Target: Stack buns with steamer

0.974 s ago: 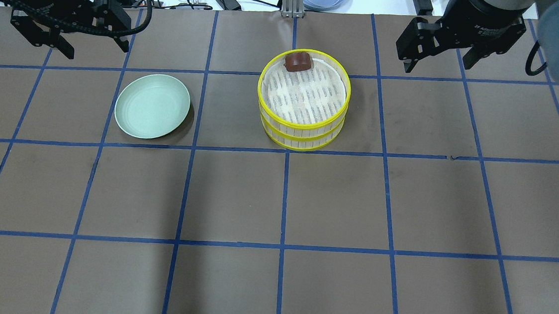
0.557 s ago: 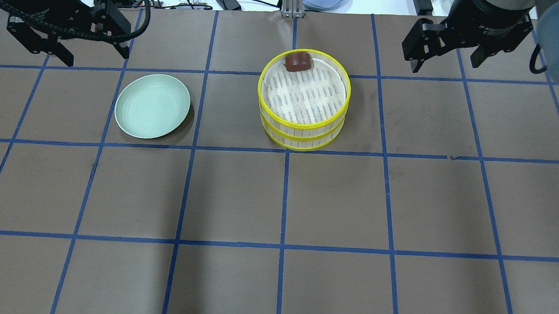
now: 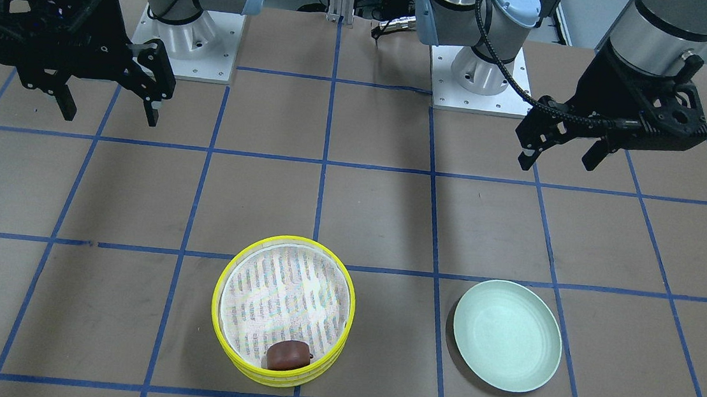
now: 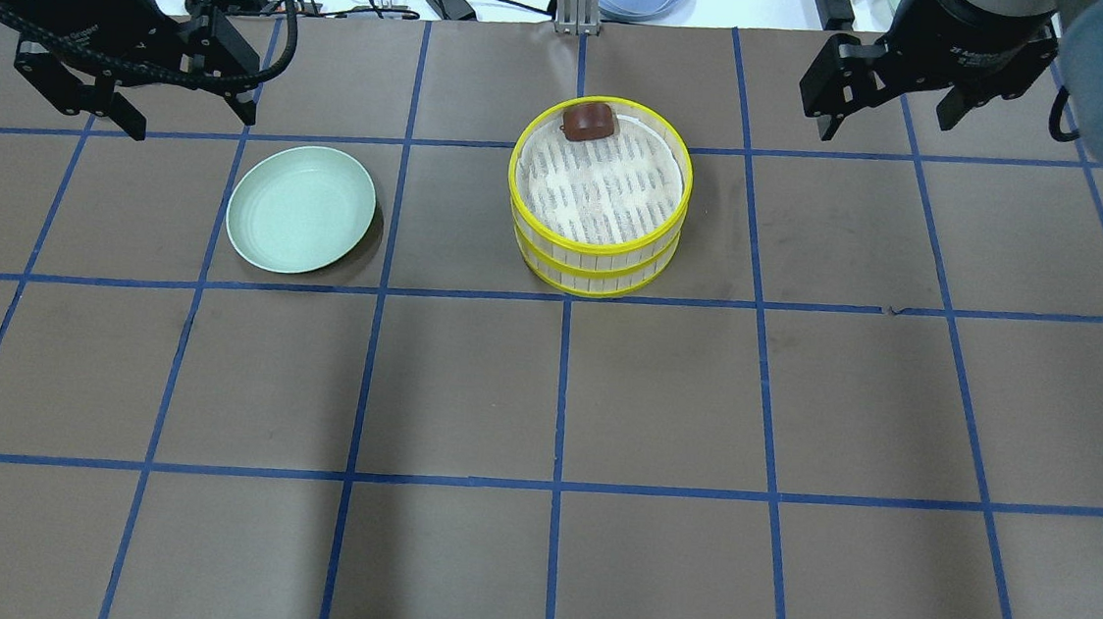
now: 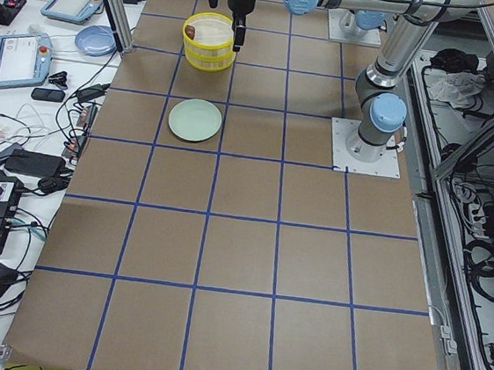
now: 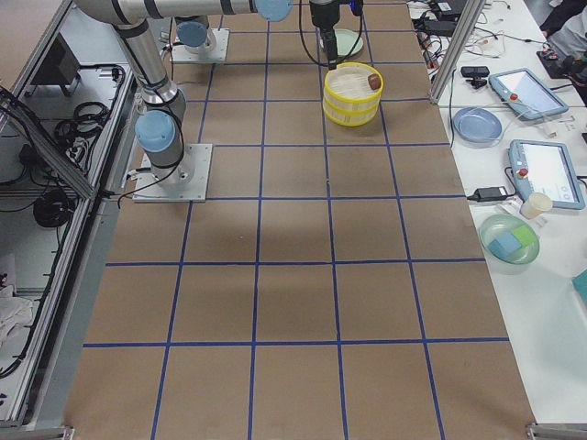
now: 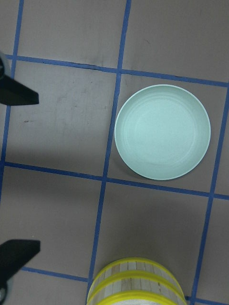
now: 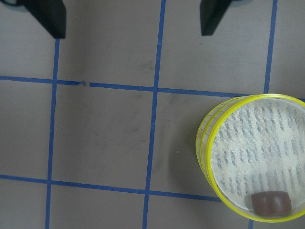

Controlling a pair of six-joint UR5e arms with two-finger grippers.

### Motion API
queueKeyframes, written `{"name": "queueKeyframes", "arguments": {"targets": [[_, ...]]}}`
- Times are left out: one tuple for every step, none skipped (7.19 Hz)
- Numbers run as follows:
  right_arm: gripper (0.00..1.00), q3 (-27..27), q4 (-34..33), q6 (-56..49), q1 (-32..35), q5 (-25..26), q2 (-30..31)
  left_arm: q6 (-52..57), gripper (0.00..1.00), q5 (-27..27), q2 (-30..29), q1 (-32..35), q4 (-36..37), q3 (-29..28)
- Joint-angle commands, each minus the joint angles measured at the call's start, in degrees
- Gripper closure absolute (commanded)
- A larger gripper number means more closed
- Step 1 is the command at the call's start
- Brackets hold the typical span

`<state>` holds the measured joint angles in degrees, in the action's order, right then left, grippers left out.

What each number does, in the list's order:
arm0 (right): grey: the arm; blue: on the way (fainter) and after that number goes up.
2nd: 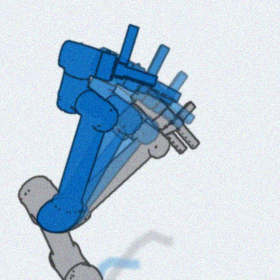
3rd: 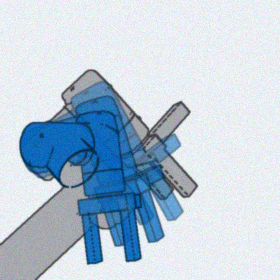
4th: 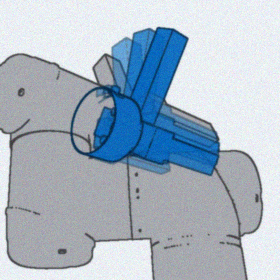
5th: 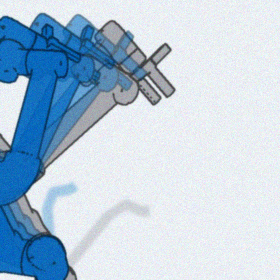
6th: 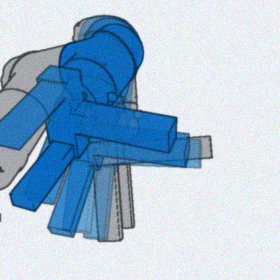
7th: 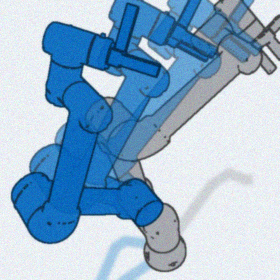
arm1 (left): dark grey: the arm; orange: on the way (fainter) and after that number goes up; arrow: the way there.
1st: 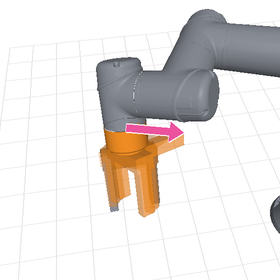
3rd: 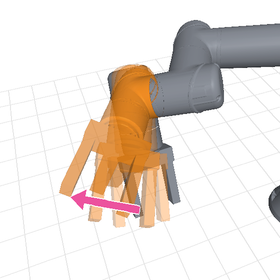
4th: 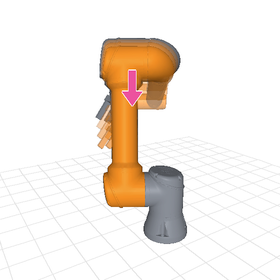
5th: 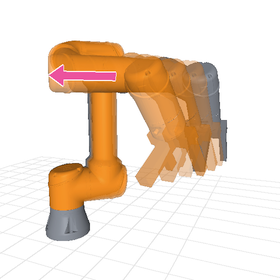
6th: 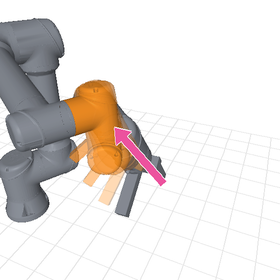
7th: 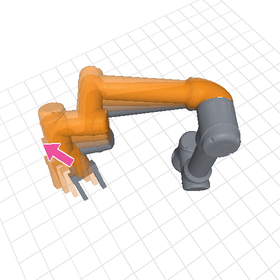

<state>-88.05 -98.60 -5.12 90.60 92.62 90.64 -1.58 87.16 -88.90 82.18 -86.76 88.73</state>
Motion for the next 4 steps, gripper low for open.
{"name": "queueKeyframes", "arguments": {"targets": [[0.0, 0.1, -0.7, 0.3, 0.4, -1.5, -0.2, -0.1, 0.0, 0.0, 0.2, 0.0, -0.1, 0.3], [0.0, 0.4, -1.5, 0.7, 0.7, -4.4, 0.0, 0.0, 0.0, 0.0, 0.2, 0.0, -0.1, 0.3], [0.0, 0.6, -1.9, -0.1, 0.7, -3.3, -0.2, -0.1, 0.0, 0.0, 0.2, 0.0, -0.2, 0.3], [0.0, 0.7, -1.5, -0.1, 0.7, 1.5, -1.2, -0.1, 0.0, 0.0, 0.2, 0.0, -0.2, 0.3]]}}
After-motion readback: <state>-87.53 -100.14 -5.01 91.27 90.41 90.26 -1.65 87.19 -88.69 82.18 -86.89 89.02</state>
